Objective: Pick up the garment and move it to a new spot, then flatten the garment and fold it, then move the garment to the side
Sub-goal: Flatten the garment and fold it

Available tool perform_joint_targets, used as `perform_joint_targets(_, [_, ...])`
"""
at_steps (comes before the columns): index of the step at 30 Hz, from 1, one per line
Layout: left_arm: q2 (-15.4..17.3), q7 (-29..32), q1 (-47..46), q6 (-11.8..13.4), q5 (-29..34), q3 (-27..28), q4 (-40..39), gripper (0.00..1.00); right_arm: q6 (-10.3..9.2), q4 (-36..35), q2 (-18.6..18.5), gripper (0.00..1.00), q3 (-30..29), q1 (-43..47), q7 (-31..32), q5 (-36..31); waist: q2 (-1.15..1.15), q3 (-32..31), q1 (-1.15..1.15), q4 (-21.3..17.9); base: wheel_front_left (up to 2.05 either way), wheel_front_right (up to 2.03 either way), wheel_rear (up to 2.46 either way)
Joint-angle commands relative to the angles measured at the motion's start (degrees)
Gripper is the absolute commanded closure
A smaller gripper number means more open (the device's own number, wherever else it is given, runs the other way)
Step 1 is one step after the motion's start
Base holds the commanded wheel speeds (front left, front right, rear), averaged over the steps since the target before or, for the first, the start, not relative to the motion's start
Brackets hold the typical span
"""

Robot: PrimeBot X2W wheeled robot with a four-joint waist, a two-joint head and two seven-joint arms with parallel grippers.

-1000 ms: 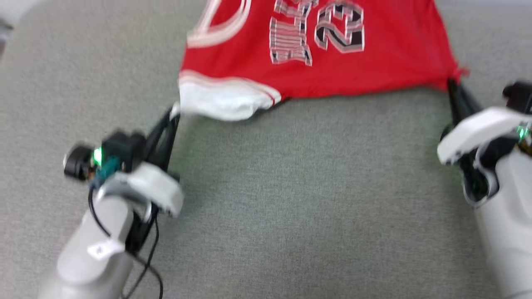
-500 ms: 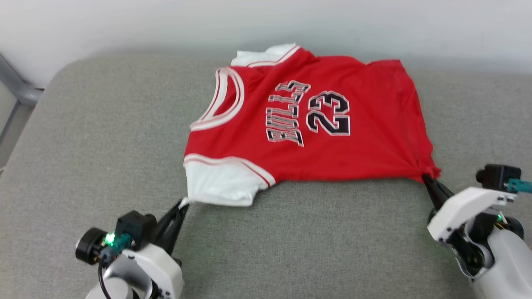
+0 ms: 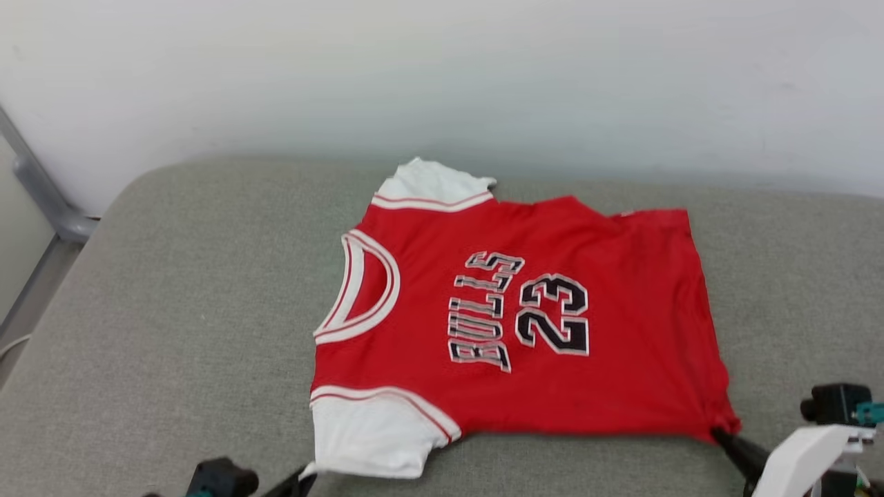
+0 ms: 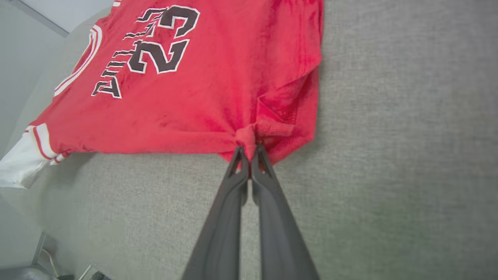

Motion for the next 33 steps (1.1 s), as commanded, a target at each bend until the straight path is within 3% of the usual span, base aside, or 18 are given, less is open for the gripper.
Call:
perform_joint_targets(1, [0.22, 0.13, 0.68, 0.25, -0.18, 0.00, -0.37, 1.00, -0.05, -0.49, -0.22, 1.00, -0.03, 0.86, 0.28, 0.22, -0.01, -0.55, 0.01, -0.02, 0.00, 0.00, 0.00])
perform_joint_targets(11, [6.07, 6.17, 9.37, -0.03, -4.85, -0.74, -8.98, 1.00, -0.05, -11.20, -0.76, 1.00, -4.59, 13.04, 11.40, 0.33, -0.01, -1.52, 0.01, 0.56, 0.00, 0.00, 0.00])
perform_joint_targets(16, [6.58, 5.29, 7.95, 0.74, -4.36, 0.64, -11.29, 1.00, -0.05, -17.11, 0.69, 1.00, -8.05, 15.10, 15.74, -0.22, -0.01, -0.69, 0.01, 0.38, 0.00, 0.00, 0.00])
perform_joint_targets(25, [5.44, 2.93, -2.47, -0.31, -1.99, 3.49, -11.59, 1.00, -0.05, -25.23, 3.17, 1.00, -13.28, 9.61, 22.00, -1.64, -0.01, 4.92, 0.01, -0.36, 0.00, 0.00, 0.00])
perform_joint_targets(33, [3.54, 2.60, -14.08, -2.48, -0.52, 4.08, -6.65, 1.00, -0.05, -25.44, 4.23, 1.00, -13.61, 1.01, 25.93, -4.86, -0.01, 10.74, 0.01, -1.06, 0.00, 0.00, 0.00])
